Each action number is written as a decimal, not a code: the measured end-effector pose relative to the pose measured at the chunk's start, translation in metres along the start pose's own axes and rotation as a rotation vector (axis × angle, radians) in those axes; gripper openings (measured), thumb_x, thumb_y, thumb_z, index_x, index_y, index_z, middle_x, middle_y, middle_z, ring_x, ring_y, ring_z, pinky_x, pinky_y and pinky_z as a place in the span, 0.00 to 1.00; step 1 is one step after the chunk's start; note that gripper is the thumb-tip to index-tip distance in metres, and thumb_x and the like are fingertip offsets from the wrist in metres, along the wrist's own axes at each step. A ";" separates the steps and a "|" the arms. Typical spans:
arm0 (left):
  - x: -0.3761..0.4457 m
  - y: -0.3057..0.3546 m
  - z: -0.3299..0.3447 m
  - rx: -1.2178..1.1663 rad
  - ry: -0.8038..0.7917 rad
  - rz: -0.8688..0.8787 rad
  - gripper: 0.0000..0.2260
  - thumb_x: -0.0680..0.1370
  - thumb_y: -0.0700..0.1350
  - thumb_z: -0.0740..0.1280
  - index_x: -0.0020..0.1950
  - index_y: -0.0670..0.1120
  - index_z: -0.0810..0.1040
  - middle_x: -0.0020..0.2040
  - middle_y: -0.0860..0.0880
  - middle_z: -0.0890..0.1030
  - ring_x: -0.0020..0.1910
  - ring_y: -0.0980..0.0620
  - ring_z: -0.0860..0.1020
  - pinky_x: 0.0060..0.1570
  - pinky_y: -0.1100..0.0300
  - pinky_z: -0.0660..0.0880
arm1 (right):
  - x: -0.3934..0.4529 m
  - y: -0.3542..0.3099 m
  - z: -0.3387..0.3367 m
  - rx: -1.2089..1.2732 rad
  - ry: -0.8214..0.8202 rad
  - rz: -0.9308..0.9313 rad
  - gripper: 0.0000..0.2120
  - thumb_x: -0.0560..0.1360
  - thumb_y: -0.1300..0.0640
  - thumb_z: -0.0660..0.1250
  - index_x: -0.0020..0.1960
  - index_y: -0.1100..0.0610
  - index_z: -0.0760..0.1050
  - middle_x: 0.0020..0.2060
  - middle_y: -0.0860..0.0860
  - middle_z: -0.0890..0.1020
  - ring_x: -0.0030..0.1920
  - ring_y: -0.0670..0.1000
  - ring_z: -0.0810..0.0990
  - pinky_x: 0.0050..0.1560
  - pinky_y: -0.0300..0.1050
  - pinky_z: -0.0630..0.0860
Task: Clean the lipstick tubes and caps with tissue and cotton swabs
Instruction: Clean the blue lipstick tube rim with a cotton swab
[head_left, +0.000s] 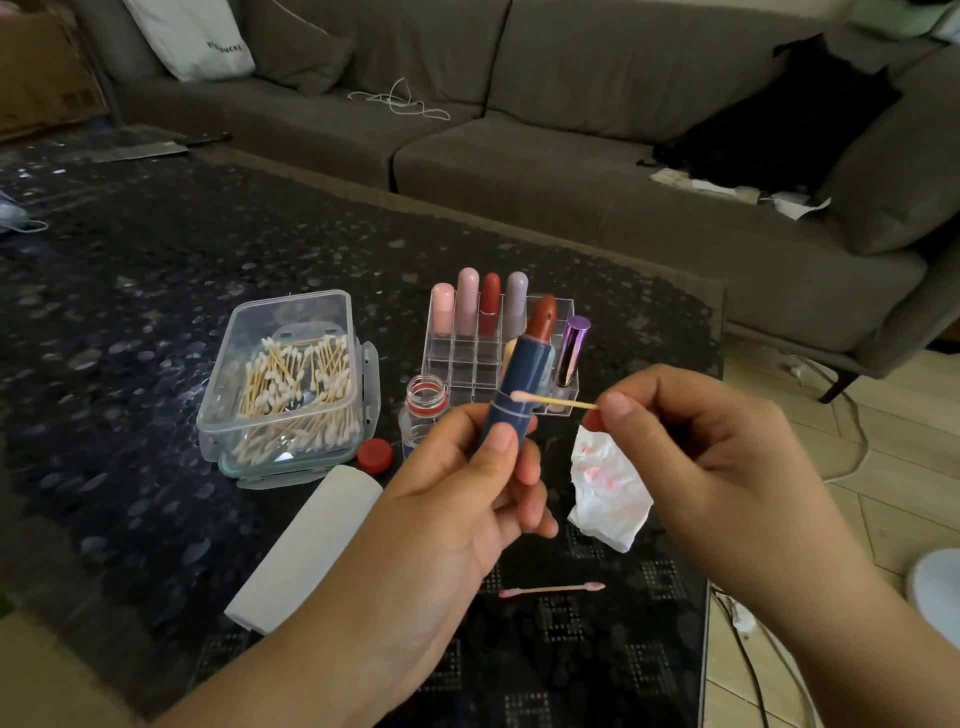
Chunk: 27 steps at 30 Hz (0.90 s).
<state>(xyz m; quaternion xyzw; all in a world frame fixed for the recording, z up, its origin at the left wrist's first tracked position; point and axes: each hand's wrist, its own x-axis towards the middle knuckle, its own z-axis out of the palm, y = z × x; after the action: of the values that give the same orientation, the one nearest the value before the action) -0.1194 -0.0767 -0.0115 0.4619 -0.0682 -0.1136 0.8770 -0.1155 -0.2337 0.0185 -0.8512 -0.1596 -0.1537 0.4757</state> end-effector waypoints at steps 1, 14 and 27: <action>0.000 0.000 0.000 0.004 0.001 0.000 0.09 0.71 0.45 0.63 0.43 0.48 0.83 0.34 0.49 0.74 0.31 0.53 0.72 0.35 0.61 0.75 | 0.000 0.000 0.001 0.002 0.003 -0.003 0.08 0.73 0.51 0.62 0.38 0.47 0.78 0.25 0.43 0.73 0.25 0.40 0.70 0.26 0.26 0.63; 0.002 0.000 0.000 -0.097 -0.013 -0.031 0.12 0.71 0.45 0.62 0.43 0.44 0.84 0.33 0.47 0.73 0.29 0.53 0.71 0.34 0.60 0.75 | 0.003 0.010 -0.006 0.044 -0.005 0.035 0.10 0.72 0.44 0.63 0.41 0.48 0.78 0.30 0.55 0.76 0.28 0.51 0.71 0.27 0.32 0.65; -0.001 0.003 0.003 -0.112 -0.060 -0.078 0.12 0.70 0.41 0.63 0.53 0.42 0.75 0.31 0.48 0.71 0.27 0.53 0.70 0.33 0.59 0.75 | 0.003 0.009 -0.008 0.076 -0.004 0.014 0.13 0.69 0.42 0.61 0.41 0.49 0.78 0.30 0.58 0.75 0.29 0.54 0.71 0.27 0.35 0.66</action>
<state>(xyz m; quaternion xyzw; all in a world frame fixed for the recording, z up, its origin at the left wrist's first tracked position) -0.1203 -0.0770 -0.0076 0.4110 -0.0699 -0.1650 0.8938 -0.1098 -0.2441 0.0173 -0.8339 -0.1603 -0.1427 0.5085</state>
